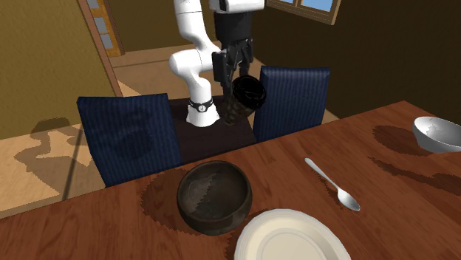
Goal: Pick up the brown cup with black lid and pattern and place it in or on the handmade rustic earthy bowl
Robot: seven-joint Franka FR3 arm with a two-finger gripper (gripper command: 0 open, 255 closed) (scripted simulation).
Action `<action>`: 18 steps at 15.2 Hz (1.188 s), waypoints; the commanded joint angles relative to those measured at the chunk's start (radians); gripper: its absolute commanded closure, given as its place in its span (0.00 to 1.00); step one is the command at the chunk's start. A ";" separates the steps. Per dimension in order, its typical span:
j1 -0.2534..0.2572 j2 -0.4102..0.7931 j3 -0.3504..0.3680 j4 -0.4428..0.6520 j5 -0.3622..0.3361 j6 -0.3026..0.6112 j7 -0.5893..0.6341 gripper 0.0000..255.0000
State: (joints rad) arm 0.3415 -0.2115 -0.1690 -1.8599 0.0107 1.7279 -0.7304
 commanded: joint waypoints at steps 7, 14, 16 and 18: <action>-0.065 0.266 -0.096 0.350 0.061 -0.096 -0.163 1.00; -0.152 0.500 -0.135 0.659 0.139 -0.188 -0.264 1.00; -0.146 0.486 -0.134 0.612 0.135 -0.154 -0.265 1.00; -0.142 0.475 -0.134 0.568 0.131 -0.122 -0.265 1.00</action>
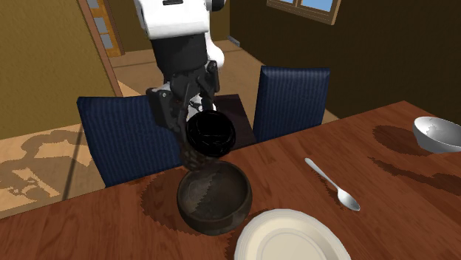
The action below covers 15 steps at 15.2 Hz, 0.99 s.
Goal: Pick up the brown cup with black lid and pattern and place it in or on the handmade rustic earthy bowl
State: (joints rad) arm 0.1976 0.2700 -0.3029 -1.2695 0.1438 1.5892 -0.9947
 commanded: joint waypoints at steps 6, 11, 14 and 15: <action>0.012 -0.031 0.002 -0.138 -0.009 0.109 -0.004 1.00; 0.017 -0.042 0.003 -0.220 -0.011 0.181 -0.007 1.00; 0.019 -0.045 0.004 -0.257 -0.011 0.215 -0.009 1.00; 0.019 -0.045 0.004 -0.257 -0.011 0.215 -0.009 1.00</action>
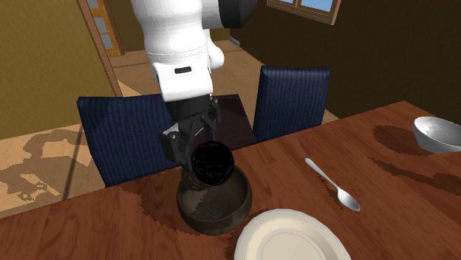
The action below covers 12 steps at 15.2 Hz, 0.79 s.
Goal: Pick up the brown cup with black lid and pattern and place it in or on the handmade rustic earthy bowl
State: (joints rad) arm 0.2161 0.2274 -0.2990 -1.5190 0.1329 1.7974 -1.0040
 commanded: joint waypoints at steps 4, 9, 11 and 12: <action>0.001 -0.002 0.000 -0.007 0.000 0.007 0.000 1.00; 0.001 -0.002 0.000 -0.008 0.000 0.007 0.000 0.00; 0.001 -0.002 0.000 -0.008 0.000 0.007 0.000 0.00; 0.001 -0.002 0.000 -0.007 0.000 0.007 0.000 0.00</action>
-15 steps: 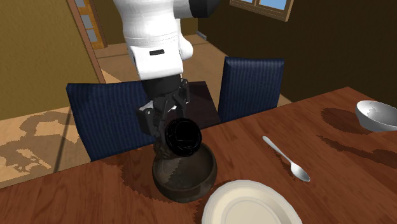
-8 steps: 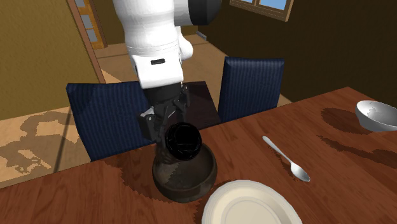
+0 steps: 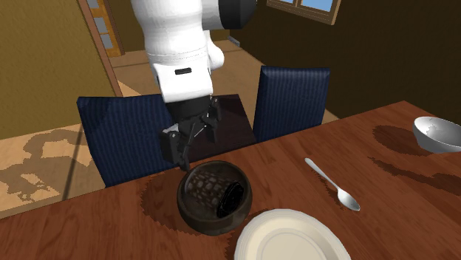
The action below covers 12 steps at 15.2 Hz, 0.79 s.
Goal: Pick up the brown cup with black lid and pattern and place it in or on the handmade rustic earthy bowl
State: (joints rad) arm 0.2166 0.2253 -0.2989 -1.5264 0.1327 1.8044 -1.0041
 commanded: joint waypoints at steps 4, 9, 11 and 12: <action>-0.010 0.007 -0.005 0.137 0.001 -0.130 0.003 0.00; -0.010 0.007 -0.005 0.137 0.001 -0.130 0.003 0.00; -0.010 0.007 -0.005 0.137 0.001 -0.130 0.003 0.00; -0.010 0.007 -0.005 0.137 0.001 -0.130 0.003 0.00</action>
